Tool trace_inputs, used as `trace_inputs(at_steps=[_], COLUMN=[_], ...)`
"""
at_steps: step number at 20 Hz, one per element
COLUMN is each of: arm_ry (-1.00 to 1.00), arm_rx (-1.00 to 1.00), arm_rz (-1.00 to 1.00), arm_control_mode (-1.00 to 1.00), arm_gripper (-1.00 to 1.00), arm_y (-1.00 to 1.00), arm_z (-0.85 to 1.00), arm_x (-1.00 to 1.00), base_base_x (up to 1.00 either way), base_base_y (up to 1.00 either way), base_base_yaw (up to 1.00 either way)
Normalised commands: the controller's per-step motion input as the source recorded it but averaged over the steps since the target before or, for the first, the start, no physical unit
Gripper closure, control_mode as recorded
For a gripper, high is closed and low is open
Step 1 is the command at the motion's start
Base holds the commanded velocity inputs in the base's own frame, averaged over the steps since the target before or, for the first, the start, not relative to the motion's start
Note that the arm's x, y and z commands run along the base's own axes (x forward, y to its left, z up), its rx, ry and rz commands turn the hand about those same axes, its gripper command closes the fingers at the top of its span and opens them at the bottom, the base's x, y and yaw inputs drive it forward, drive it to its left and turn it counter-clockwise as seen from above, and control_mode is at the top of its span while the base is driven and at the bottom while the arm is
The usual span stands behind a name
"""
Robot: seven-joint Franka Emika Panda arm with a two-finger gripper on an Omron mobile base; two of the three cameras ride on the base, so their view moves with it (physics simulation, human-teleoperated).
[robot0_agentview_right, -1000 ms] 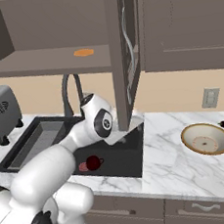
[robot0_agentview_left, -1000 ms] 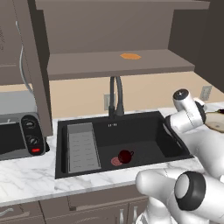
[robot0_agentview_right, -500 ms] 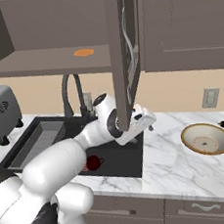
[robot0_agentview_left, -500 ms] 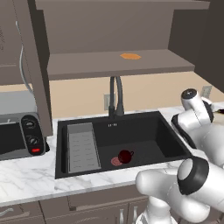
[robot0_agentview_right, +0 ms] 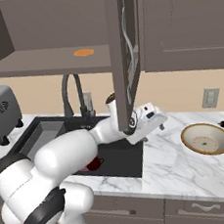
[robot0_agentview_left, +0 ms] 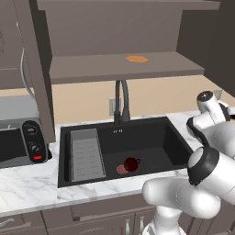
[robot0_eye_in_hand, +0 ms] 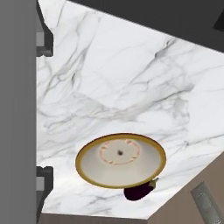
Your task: Pick the mug and place it in the sink. Pick the bowl and place it in the open cabinet and then close the cabinet.
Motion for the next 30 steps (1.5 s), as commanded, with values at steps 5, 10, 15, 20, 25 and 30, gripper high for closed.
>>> trace_inputs(at_steps=[5,10,15,20,25,30], arm_ry=[0.0,0.0,0.0,0.0,0.0,0.0], arm_rx=[-0.01,0.0,0.0,0.0,0.0,0.0], arm_rz=[0.01,0.03,0.03,0.03,0.03,0.04], arm_control_mode=[-1.0,-1.0,-1.0,-1.0,-1.0,-1.0], arm_gripper=[-1.0,-1.0,-1.0,-1.0,-1.0,-1.0], arm_y=[-0.22,-0.34,-0.32,-0.28,-0.27,-0.2], arm_z=[-0.1,-0.16,-0.09,-0.07,-0.08,-0.15], arm_x=[0.01,0.0,0.0,0.03,0.05,0.09], base_base_x=[0.0,0.0,0.0,0.0,0.0,0.0], base_base_y=[0.0,0.0,0.0,0.0,0.0,0.0], base_base_yaw=[0.0,0.0,0.0,0.0,0.0,0.0])
